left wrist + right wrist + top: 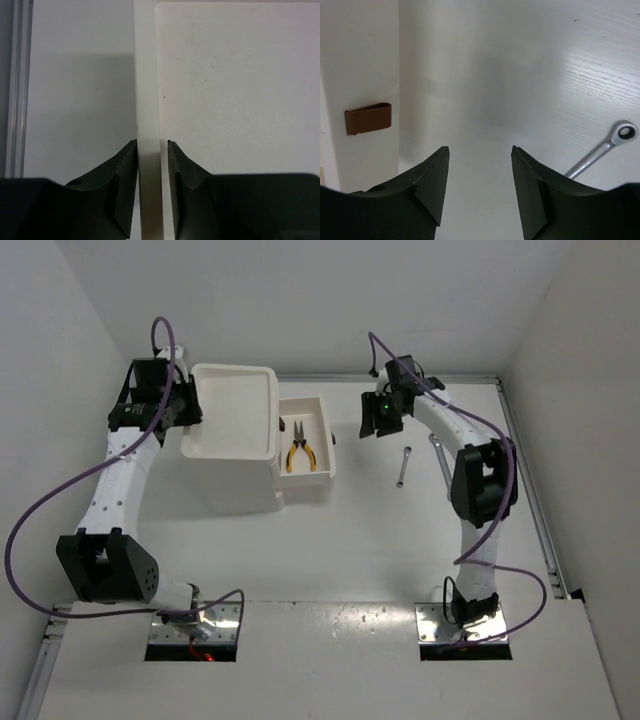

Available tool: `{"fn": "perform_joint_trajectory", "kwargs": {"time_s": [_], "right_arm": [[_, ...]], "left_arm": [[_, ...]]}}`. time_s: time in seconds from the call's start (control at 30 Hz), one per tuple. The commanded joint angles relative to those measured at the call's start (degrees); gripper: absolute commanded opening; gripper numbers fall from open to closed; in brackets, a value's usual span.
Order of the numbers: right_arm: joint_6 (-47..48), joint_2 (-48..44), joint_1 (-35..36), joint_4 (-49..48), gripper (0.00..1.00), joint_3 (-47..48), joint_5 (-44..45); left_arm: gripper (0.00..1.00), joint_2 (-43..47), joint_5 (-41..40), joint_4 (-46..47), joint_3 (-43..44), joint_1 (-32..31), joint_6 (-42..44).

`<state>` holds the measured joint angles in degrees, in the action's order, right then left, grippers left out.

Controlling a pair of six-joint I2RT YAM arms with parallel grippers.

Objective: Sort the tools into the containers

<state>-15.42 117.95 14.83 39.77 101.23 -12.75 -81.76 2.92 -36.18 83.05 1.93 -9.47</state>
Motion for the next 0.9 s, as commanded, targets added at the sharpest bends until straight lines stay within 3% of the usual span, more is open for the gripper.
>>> {"fn": "perform_joint_trajectory", "kwargs": {"time_s": [0.0, 0.27, 0.87], "right_arm": [[1.6, 2.4, 1.9, -2.4, 0.54, 1.3, -1.7], [-3.3, 5.9, 5.6, -7.0, 0.56, 1.4, -2.8], [-6.1, 9.6, 15.3, -8.7, 0.56, 9.6, -7.5]], "left_arm": [[0.33, 0.4, 0.2, -0.7, 1.1, -0.4, -0.2], [0.0, -0.8, -0.4, -1.9, 2.2, -0.4, 0.3], [0.0, -0.8, 3.1, -2.4, 1.2, -2.0, 0.9]]}}
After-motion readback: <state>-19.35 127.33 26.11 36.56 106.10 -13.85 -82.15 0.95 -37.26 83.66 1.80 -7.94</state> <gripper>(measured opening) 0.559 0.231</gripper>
